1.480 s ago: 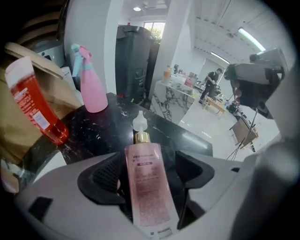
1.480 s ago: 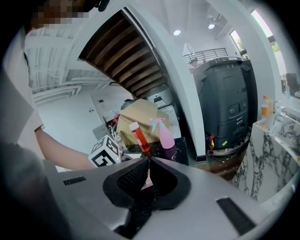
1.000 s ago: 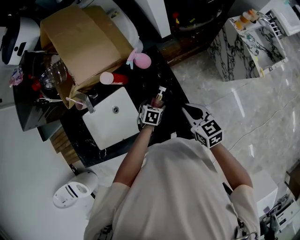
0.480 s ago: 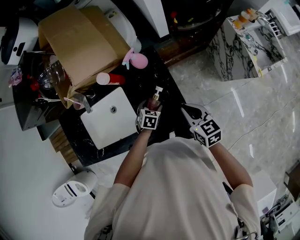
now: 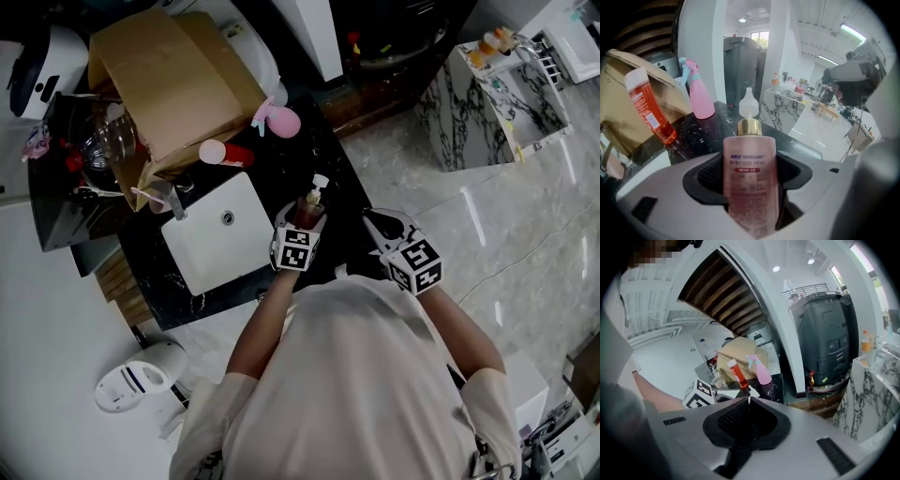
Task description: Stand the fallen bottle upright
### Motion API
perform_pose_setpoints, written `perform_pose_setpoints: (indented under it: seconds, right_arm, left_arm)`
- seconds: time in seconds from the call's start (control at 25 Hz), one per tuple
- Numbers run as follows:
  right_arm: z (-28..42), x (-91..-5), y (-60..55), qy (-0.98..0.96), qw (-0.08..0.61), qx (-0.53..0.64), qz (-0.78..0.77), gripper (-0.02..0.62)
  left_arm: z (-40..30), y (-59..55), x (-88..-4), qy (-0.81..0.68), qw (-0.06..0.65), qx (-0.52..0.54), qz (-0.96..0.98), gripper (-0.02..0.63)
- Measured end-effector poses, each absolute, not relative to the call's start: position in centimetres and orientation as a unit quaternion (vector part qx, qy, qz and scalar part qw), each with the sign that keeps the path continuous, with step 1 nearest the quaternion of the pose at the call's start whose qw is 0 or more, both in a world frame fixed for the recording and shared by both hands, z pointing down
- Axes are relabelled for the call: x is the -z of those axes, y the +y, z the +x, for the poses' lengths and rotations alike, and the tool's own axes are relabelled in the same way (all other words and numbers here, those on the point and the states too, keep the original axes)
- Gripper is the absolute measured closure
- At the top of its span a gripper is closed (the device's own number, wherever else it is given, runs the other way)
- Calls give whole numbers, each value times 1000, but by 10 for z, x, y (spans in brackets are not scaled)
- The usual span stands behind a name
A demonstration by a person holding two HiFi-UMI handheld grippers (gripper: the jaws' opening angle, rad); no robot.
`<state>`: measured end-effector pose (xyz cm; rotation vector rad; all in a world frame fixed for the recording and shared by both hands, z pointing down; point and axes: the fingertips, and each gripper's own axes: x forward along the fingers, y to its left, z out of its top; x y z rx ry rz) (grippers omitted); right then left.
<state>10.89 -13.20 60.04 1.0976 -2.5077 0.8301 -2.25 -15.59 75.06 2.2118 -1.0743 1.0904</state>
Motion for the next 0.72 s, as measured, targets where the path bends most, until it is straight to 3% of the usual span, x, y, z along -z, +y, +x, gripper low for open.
perform_pose_setpoints:
  seconds: [0.72]
  right_arm:
    - [89, -582, -108, -878, 150, -261, 371, 558]
  left_arm:
    - [-61, -135, -674, -450, 193, -260, 832, 282]
